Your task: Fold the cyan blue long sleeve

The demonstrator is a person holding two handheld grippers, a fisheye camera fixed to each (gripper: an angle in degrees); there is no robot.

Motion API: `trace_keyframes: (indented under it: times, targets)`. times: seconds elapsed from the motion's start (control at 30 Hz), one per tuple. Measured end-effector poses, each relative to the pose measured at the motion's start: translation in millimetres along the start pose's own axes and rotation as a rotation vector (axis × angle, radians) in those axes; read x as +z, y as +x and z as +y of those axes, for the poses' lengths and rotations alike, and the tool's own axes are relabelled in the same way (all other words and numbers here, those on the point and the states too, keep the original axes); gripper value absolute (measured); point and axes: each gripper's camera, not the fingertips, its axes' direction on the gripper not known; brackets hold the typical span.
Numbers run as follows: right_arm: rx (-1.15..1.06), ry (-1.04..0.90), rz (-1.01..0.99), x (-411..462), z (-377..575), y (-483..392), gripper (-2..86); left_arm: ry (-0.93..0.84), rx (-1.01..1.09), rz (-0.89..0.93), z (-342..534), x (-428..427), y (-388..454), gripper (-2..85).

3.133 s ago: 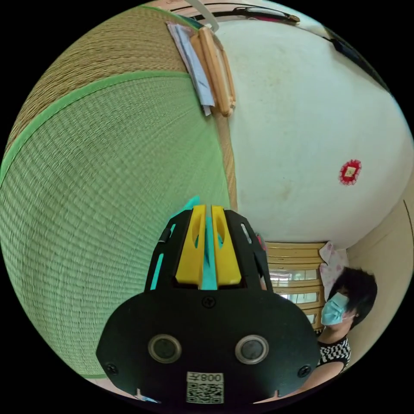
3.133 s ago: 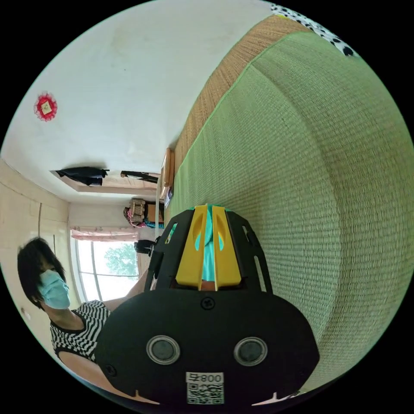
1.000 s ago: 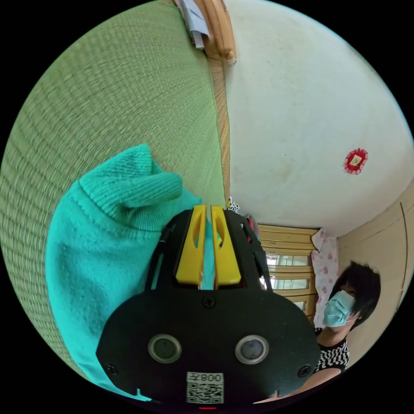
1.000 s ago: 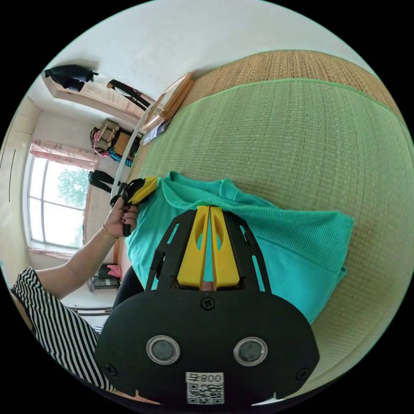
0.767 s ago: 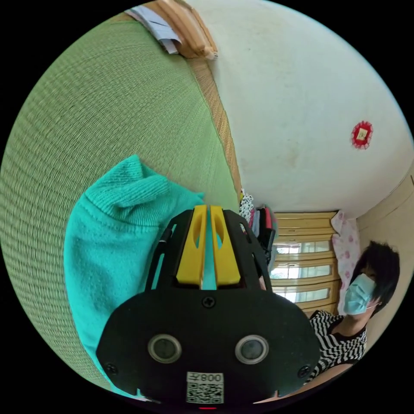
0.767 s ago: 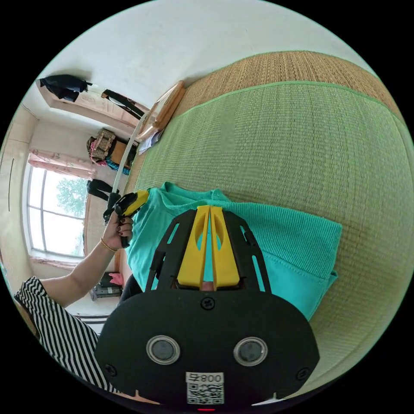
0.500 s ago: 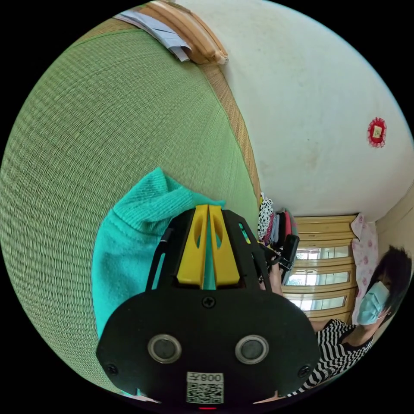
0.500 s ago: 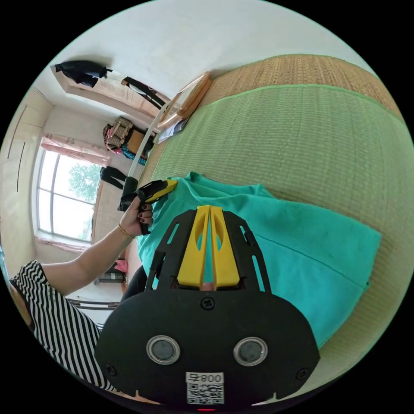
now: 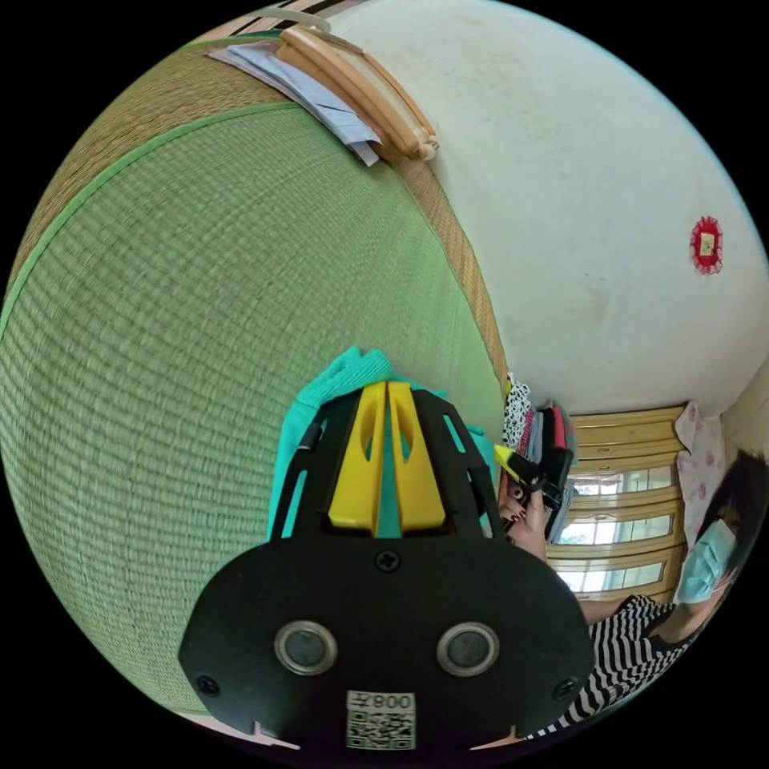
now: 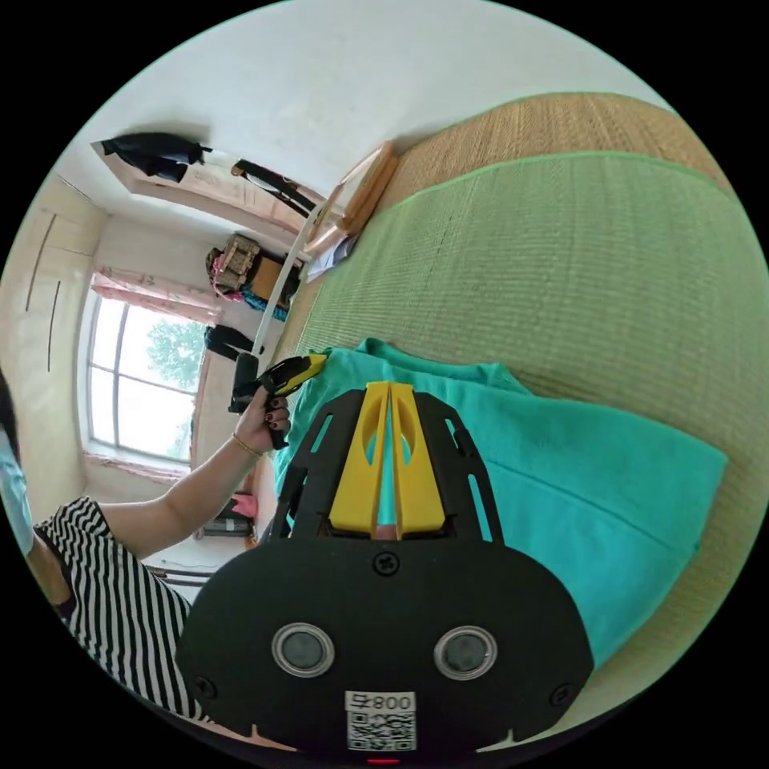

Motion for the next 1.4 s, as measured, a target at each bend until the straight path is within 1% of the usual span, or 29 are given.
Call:
trace_keyframes:
  times: [0.03,0.1,0.13,0.2,0.27,0.37,0.4,0.53,0.63,0.77,0.83,1.0,1.07,1.2,1.4]
  targets:
    - [0.020,0.045,0.050,-20.1,13.4,6.9,0.1,0.004,-0.002,0.012,1.8,-2.8,-3.0,0.3]
    - [0.086,0.075,0.144,-42.1,30.3,25.5,0.1,0.007,-0.008,0.010,4.9,-7.2,-4.3,0.3]
    - [0.134,0.072,0.192,-51.2,38.8,41.0,0.1,0.021,-0.018,0.014,7.8,-12.1,-3.3,0.4]
    - [0.211,0.047,0.226,-59.3,48.8,63.7,0.1,0.060,-0.024,0.052,14.2,-24.3,-2.0,0.5]
    - [0.237,0.055,0.187,-68.9,57.9,74.1,0.1,0.110,-0.025,0.105,27.7,-48.7,-3.0,0.8]
    - [0.229,0.071,0.181,-88.3,72.2,69.9,0.2,0.117,-0.013,0.113,55.8,-84.5,-8.0,2.1]
    - [0.211,0.082,0.152,-97.4,79.8,65.7,0.3,0.113,-0.008,0.106,63.6,-91.7,-9.3,2.4]
    - [0.175,0.099,0.029,-134.7,127.7,55.7,0.9,0.014,-0.016,0.049,136.6,-128.7,-27.7,5.3]
    - [0.197,0.073,0.018,-158.3,179.2,52.5,2.4,-0.062,-0.049,-0.022,190.8,-140.4,-43.9,6.8]
    - [0.282,0.045,-0.004,-178.0,246.3,60.4,4.5,-0.075,-0.097,0.006,235.8,-141.0,-63.9,7.6]
    - [0.349,0.032,-0.016,-185.2,285.7,69.1,5.9,-0.090,-0.090,0.005,242.2,-135.3,-67.1,7.5]
    - [0.392,0.065,-0.046,-195.7,332.4,75.6,7.2,-0.137,-0.061,-0.028,250.1,-119.3,-63.7,6.2]
    - [0.388,0.072,-0.058,-197.9,339.2,78.0,7.3,-0.146,-0.064,-0.033,255.0,-114.4,-62.5,4.5]
    - [0.353,0.046,-0.005,-204.9,345.9,76.9,7.1,-0.145,-0.059,-0.037,263.8,-107.4,-59.5,2.8]
    - [0.362,0.053,-0.060,-214.7,365.0,86.7,7.1,-0.124,-0.052,-0.038,280.1,-99.3,-59.1,1.9]
